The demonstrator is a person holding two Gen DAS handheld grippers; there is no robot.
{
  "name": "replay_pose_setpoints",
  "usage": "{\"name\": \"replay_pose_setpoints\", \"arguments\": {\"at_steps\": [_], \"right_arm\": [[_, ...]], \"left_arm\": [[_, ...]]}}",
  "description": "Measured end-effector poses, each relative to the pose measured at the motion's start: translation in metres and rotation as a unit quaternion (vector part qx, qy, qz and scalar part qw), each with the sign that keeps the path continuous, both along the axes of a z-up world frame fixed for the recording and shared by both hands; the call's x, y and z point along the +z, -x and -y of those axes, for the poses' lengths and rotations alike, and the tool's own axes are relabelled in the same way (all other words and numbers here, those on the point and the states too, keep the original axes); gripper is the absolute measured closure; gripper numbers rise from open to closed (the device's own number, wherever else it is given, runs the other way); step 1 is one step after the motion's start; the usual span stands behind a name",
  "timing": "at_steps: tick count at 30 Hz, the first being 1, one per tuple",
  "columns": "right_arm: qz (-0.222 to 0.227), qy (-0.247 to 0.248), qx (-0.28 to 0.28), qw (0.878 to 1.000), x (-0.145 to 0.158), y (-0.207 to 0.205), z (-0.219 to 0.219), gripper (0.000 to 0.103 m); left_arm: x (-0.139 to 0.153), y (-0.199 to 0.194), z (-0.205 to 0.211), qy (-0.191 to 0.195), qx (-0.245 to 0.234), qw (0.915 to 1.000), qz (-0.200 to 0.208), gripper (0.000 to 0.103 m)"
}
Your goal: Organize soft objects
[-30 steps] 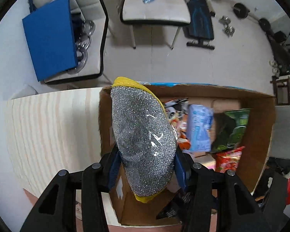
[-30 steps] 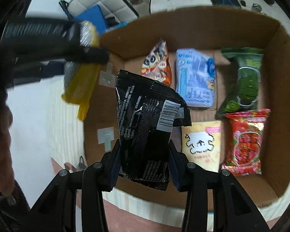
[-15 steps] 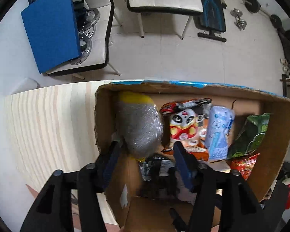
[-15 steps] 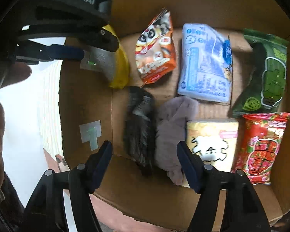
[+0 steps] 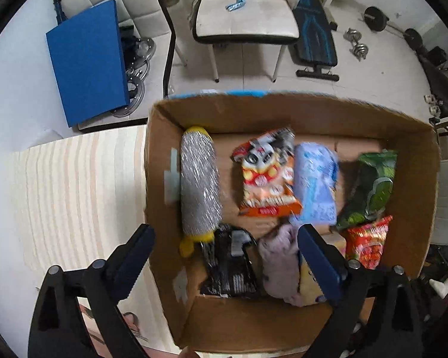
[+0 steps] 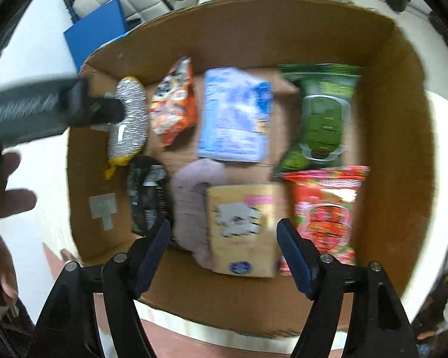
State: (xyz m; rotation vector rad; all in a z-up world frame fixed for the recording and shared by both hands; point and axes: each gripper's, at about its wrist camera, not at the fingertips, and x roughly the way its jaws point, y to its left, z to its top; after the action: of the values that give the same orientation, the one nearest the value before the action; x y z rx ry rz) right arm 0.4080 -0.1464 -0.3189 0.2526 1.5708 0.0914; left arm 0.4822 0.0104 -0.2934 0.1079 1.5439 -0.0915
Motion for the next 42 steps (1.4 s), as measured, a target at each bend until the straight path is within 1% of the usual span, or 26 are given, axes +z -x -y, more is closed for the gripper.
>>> {"name": "replay_pose_setpoints", "arguments": {"at_steps": [5,7,9,12,16,21,26,29,33,35,37,42], "right_arm": [[0.023,0.045,0.009,0.999,0.022,0.017,0.024,0.025],[0.033,0.057,0.012,0.998,0.029,0.025,0.029,0.013],[0.043,0.073,0.014,0.996,0.035,0.032,0.033,0.006],[0.056,0.09,0.01,0.994,0.04,0.044,0.04,0.0],[0.07,0.102,0.002,0.992,0.047,0.056,0.042,0.0],[0.082,0.106,-0.019,0.991,0.056,0.066,0.047,0.0],[0.087,0.109,-0.023,0.99,0.062,0.069,0.048,0.0],[0.096,0.112,-0.024,0.989,0.072,0.074,0.05,0.0],[0.12,0.116,-0.022,0.986,0.097,0.087,0.051,0.0],[0.136,0.119,-0.022,0.983,0.114,0.099,0.052,0.0],[0.147,0.117,-0.022,0.982,0.13,0.111,0.053,0.0],[0.179,0.114,-0.028,0.977,0.173,0.151,0.059,0.0]], "left_arm": [[0.014,0.037,-0.001,0.008,0.006,0.9992,0.038,0.004],[0.018,0.05,-0.003,0.003,0.009,0.9985,0.054,0.004],[0.024,0.064,-0.005,0.005,0.013,0.9974,0.071,0.004],[0.03,0.081,-0.009,0.009,0.023,0.9961,0.085,0.004],[0.039,0.1,-0.007,0.007,0.027,0.994,0.106,0.004],[0.048,0.116,-0.005,0.011,0.032,0.9925,0.118,0.004],[0.056,0.124,-0.003,0.017,0.038,0.9919,0.12,0.004],[0.069,0.132,-0.001,0.016,0.039,0.9904,0.132,0.004],[0.095,0.151,0.007,-0.006,0.035,0.9861,0.162,0.004],[0.11,0.164,0.01,-0.01,0.03,0.9833,0.179,0.004],[0.125,0.178,0.011,-0.008,0.031,0.9808,0.193,0.004],[0.158,0.212,0.007,0.008,0.033,0.9775,0.208,0.004]]}}
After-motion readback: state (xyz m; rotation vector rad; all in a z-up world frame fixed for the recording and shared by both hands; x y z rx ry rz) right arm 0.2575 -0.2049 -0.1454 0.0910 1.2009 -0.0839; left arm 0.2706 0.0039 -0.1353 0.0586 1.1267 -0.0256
